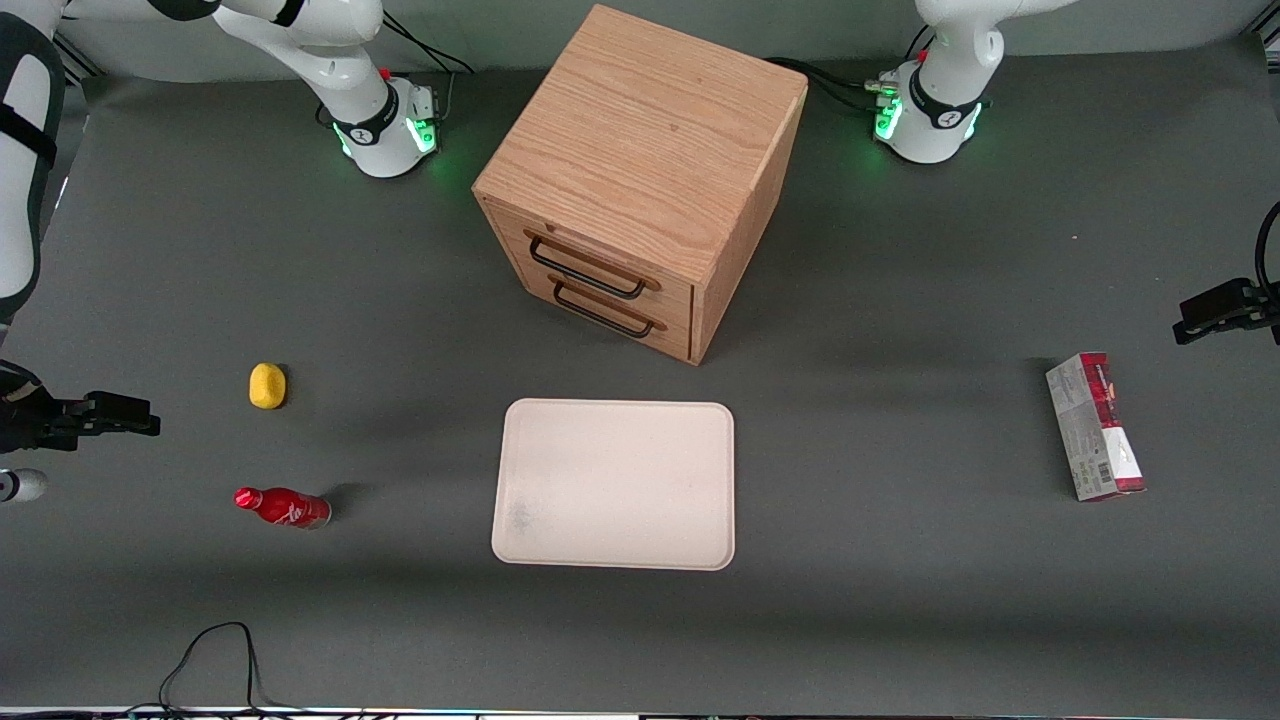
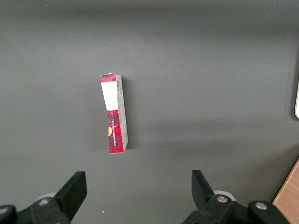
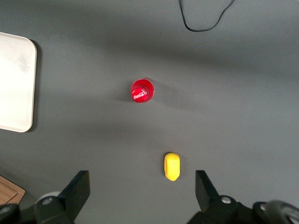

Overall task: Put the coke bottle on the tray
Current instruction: 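Move the open right gripper above the red Coca-Cola bottle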

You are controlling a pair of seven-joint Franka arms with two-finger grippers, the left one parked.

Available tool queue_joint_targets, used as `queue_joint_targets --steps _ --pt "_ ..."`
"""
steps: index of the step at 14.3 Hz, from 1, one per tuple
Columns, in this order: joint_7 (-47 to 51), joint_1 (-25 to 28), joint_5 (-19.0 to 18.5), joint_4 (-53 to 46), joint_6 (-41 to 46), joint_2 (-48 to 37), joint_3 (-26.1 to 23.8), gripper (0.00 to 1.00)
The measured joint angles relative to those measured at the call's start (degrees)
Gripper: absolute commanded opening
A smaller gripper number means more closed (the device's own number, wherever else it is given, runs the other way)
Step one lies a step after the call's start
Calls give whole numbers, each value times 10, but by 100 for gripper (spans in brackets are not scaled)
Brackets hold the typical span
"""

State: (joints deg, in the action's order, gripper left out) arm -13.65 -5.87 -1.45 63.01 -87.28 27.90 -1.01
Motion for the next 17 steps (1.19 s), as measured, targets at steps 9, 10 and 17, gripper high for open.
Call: queue_joint_targets --steps 9,10,17 --pt "2 19 0 -1 -33 17 -3 100" --pt "2 20 0 -2 -36 19 -3 100" --pt "2 22 0 -1 -44 32 -3 100"
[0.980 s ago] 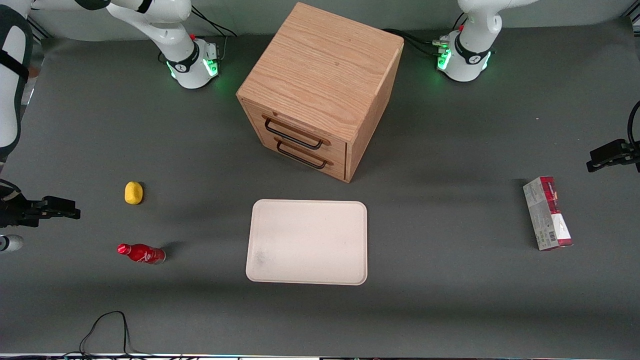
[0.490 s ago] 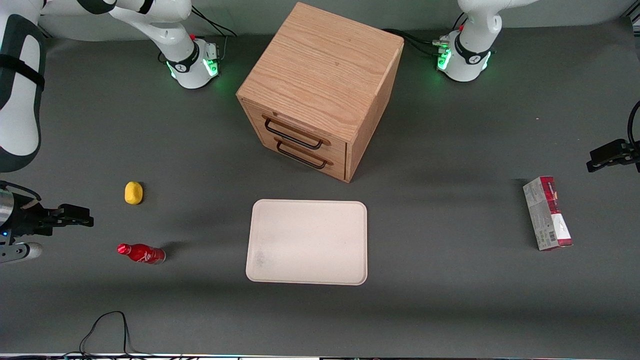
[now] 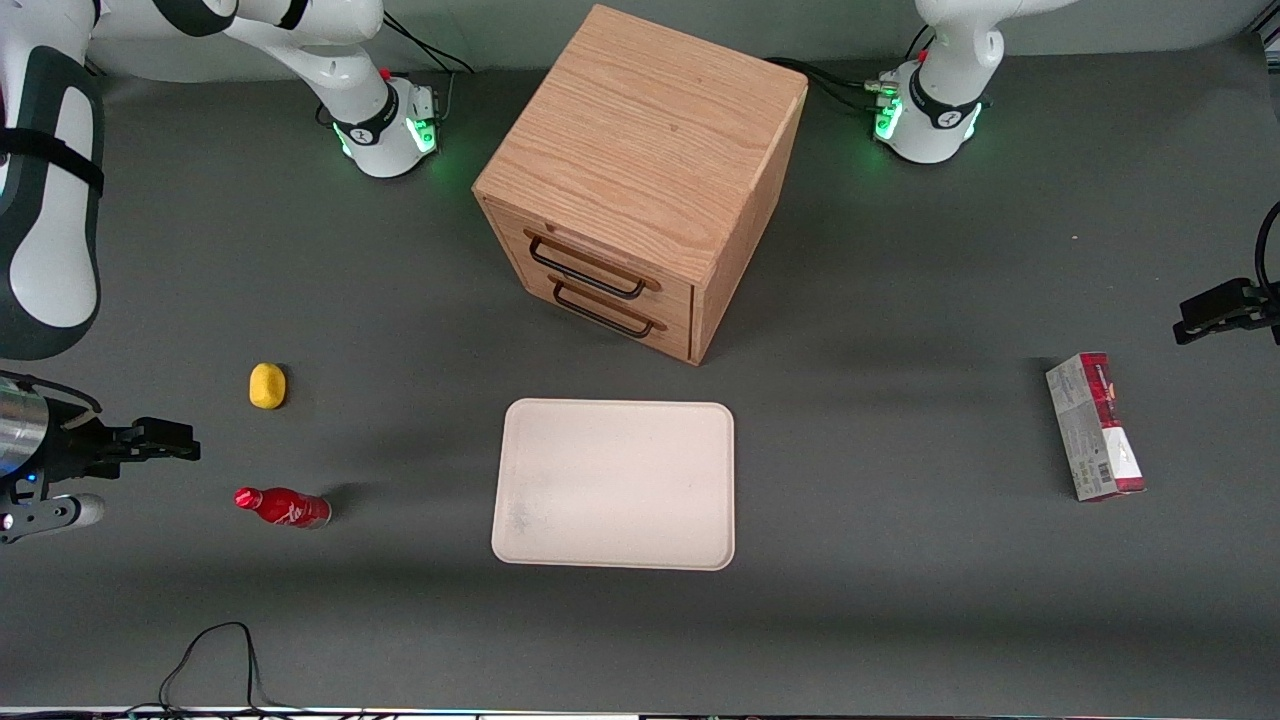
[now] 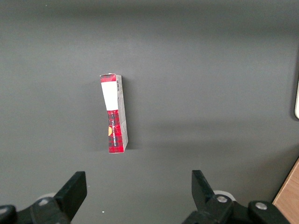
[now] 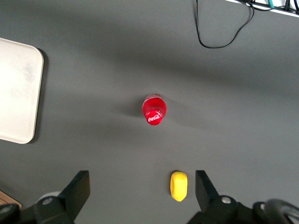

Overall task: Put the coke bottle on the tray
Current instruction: 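Move the open right gripper above the red Coca-Cola bottle, then lower the right gripper around the bottle's neck and close it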

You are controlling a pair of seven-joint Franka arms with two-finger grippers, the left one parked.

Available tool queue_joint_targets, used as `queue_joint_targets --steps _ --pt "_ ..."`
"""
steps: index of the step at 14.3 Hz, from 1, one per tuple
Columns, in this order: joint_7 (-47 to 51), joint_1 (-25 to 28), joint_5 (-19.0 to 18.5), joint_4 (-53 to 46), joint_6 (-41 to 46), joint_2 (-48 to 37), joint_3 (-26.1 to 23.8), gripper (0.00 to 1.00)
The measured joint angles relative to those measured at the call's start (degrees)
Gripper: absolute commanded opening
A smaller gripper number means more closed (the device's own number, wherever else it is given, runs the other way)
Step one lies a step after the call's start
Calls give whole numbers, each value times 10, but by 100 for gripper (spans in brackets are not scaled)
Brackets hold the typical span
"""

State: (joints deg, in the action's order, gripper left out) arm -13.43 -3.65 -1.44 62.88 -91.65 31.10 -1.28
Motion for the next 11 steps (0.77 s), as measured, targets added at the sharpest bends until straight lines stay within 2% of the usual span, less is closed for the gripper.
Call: queue_joint_targets --steps 11 --pt "0 0 0 0 -14 11 0 100"
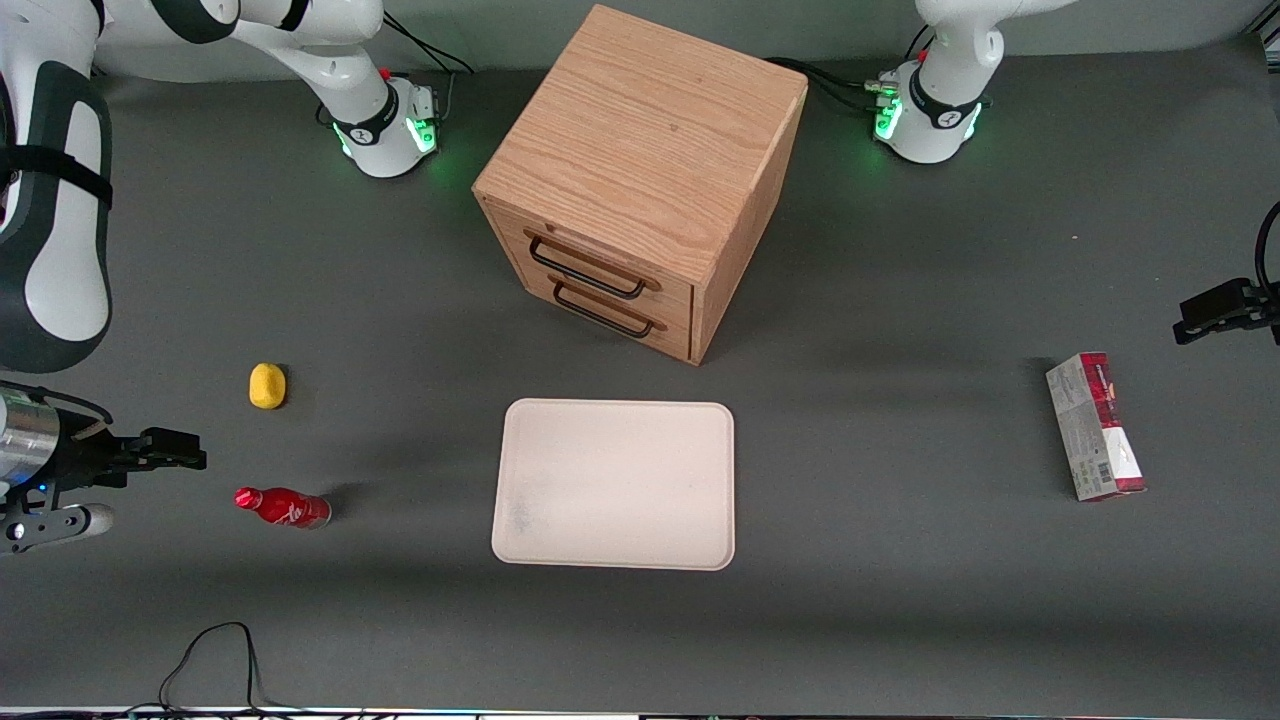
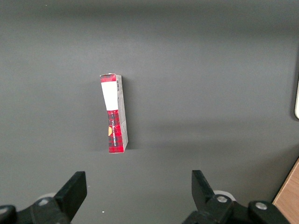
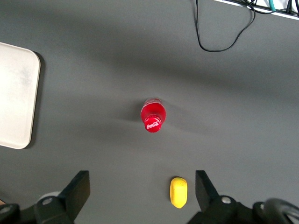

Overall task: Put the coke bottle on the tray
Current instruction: 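Lower the right gripper around the bottle's neck and close it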

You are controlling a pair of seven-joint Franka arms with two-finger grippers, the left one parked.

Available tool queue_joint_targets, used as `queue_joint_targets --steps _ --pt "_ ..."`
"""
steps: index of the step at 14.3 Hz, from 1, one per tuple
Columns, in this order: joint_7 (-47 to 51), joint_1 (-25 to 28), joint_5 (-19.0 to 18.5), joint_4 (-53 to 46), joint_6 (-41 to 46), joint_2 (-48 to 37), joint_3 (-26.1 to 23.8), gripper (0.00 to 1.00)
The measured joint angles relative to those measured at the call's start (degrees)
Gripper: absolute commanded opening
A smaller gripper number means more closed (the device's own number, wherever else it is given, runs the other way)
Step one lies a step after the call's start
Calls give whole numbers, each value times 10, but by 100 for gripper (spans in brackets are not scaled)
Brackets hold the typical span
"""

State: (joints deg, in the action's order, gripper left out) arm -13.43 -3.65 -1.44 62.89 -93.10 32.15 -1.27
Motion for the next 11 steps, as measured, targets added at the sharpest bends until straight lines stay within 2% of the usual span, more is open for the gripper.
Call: queue_joint_targets --steps 6,11 --pt "0 0 0 1 -26 22 0 100" --pt "8 1 0 36 -113 70 0 100"
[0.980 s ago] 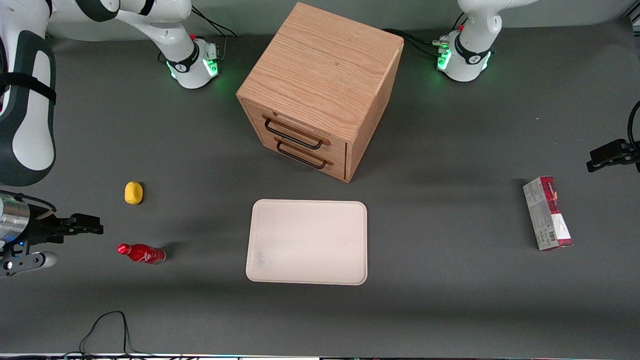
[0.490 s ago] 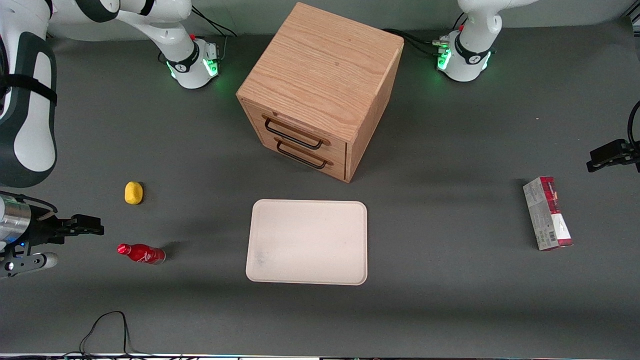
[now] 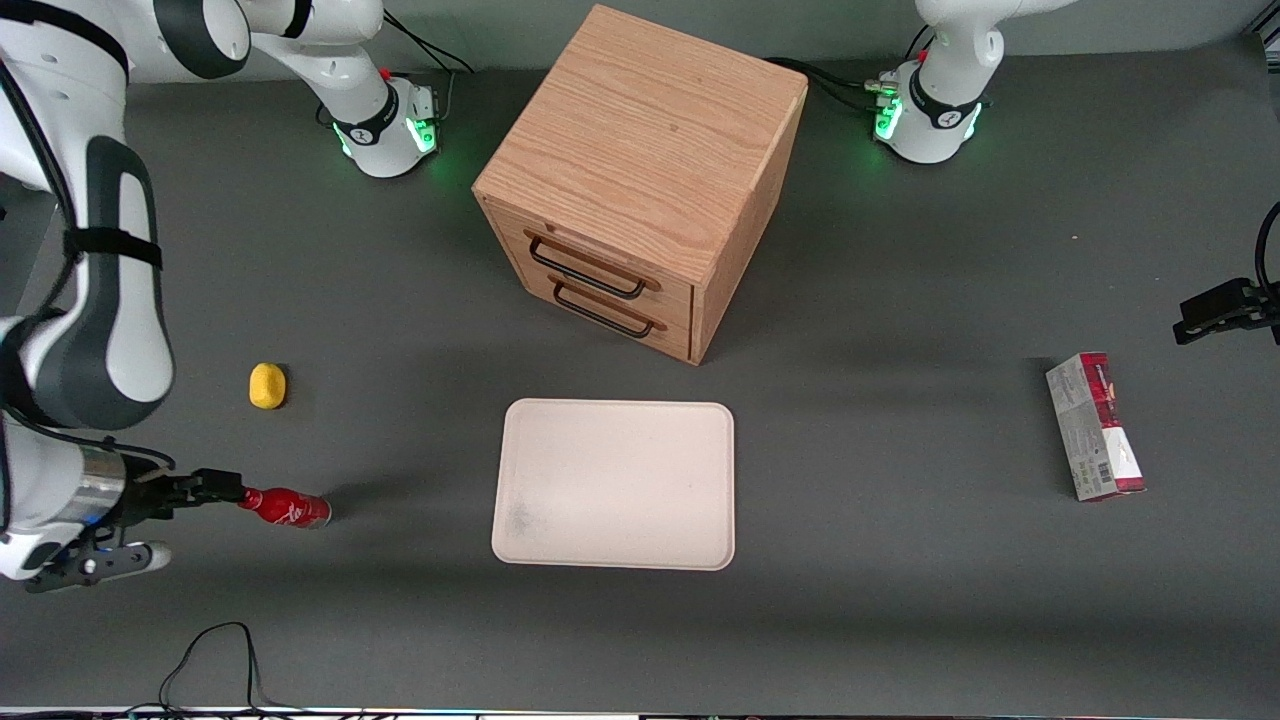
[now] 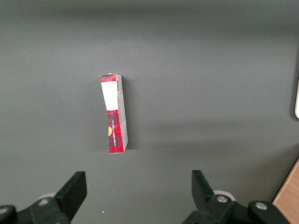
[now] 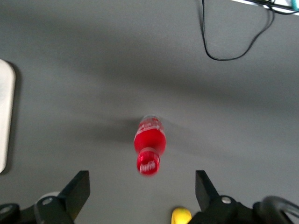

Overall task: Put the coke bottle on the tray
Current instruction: 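Lower the right gripper around the bottle's neck and close it, then lift the gripped bottle up off the table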

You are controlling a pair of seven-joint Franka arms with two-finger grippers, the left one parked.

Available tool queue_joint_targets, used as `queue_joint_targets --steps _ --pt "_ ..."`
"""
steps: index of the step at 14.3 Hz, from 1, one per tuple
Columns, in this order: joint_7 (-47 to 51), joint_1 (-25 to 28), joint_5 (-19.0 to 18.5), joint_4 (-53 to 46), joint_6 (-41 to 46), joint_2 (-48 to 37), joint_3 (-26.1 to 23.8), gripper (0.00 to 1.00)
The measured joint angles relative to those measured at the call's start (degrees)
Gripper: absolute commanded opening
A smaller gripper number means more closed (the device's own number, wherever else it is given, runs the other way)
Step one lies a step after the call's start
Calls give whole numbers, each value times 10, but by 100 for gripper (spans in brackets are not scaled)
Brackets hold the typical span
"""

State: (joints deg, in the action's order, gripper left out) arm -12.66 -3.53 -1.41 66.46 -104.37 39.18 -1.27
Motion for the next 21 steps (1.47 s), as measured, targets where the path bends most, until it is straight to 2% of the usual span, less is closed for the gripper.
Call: queue_joint_targets --steps 7,12,13,16,17,18,21 --pt "5 1 0 94 -99 4 0 100" --pt "6 0 0 116 -110 1 2 100" --pt "6 -1 0 118 -110 -1 3 89" --pt "6 -1 0 120 -110 -5 3 39" --pt "6 -1 0 122 -110 -6 3 17" --pt "6 -1 0 123 -110 -7 3 2" --pt "6 -1 0 123 -110 -8 4 0"
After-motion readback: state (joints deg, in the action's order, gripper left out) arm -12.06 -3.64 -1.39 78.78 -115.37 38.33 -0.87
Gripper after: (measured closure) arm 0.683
